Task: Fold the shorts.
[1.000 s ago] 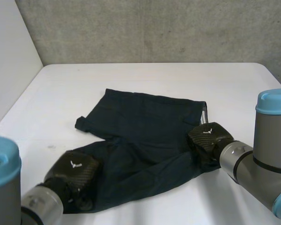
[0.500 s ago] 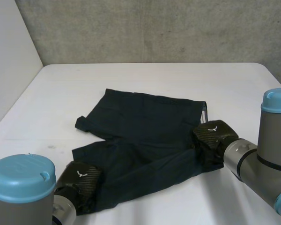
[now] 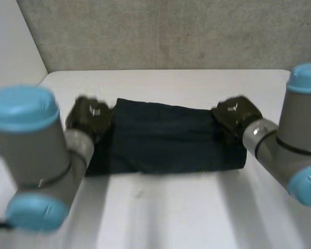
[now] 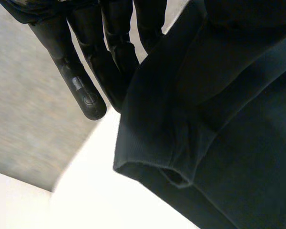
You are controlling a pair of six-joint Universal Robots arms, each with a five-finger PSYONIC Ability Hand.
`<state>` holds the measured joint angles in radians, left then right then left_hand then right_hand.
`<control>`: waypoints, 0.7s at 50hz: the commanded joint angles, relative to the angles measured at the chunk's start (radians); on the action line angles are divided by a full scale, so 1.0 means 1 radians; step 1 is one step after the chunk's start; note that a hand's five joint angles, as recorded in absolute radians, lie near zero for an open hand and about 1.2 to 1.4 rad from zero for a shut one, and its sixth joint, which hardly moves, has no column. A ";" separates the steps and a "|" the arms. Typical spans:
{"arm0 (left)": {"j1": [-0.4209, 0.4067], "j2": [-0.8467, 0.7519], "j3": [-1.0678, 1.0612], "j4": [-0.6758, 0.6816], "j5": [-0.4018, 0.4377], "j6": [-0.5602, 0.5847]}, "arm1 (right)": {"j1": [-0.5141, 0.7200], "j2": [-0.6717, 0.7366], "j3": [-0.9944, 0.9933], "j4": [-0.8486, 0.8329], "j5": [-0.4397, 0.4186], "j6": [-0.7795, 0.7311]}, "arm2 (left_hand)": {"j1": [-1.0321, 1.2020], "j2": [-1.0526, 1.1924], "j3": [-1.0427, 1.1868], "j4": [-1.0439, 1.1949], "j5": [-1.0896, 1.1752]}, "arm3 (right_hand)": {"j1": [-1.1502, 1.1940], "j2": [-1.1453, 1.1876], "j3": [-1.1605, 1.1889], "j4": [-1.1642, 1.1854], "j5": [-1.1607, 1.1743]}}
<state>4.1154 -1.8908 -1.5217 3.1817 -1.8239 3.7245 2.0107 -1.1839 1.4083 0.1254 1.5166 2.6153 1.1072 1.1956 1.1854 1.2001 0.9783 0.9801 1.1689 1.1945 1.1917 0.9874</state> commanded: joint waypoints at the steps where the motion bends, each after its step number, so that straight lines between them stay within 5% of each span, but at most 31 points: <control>1: 0.055 -0.345 0.477 0.006 0.008 0.123 | -0.003 0.205 -0.264 -0.117 0.119 -0.063 | 0.289 0.201 0.211 0.196 0.243 | 0.416 0.227 0.202 0.205 0.234; 5: 0.094 -0.514 0.681 0.024 0.040 0.163 | -0.001 0.315 -0.359 -0.245 0.125 -0.103 | 0.289 0.201 0.211 0.196 0.243 | 0.416 0.227 0.202 0.205 0.234; 10: 0.109 -0.713 0.869 0.104 0.174 0.181 | -0.001 0.475 -0.437 -0.424 0.116 -0.220 | 0.289 0.201 0.211 0.196 0.243 | 0.416 0.227 0.202 0.205 0.234; 17: 0.117 -0.829 0.917 0.305 0.267 0.181 | -0.001 0.648 -0.523 -0.596 0.073 -0.324 | 0.289 0.201 0.211 0.196 0.243 | 0.416 0.227 0.202 0.205 0.234; 21: 0.118 -0.860 0.910 0.421 0.271 0.183 | -0.001 0.702 -0.566 -0.587 0.068 -0.330 | -0.773 -0.861 -0.851 -0.866 -0.819 | -0.806 -0.994 -1.020 -1.017 -0.987; 22: 0.117 -0.861 0.904 0.452 0.271 0.181 | -0.003 0.701 -0.566 -0.584 0.067 -0.330 | -0.924 -1.013 -1.003 -1.017 -0.970 | -0.806 -0.994 -1.020 -1.017 -0.987; 28: 0.108 -0.835 0.851 0.492 0.262 0.169 | -0.012 0.563 -0.484 -0.566 0.059 -0.255 | -0.933 -1.021 -1.011 -1.026 -0.978 | -0.806 -0.994 -1.020 -1.017 -0.987; 35: 0.109 -0.613 0.617 0.481 0.250 0.117 | -0.036 0.268 -0.289 -0.436 0.021 0.043 | -0.933 -1.021 -1.011 -1.026 -0.978 | -0.806 -0.994 -1.020 -1.017 -0.987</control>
<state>4.2243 -2.6690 -0.7187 3.6771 -1.5625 3.8836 1.9933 -0.6888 0.9697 -0.4214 1.5704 2.4396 0.1948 0.1997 0.2085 0.2057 0.0452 0.1989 0.2199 0.2114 0.2331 0.0569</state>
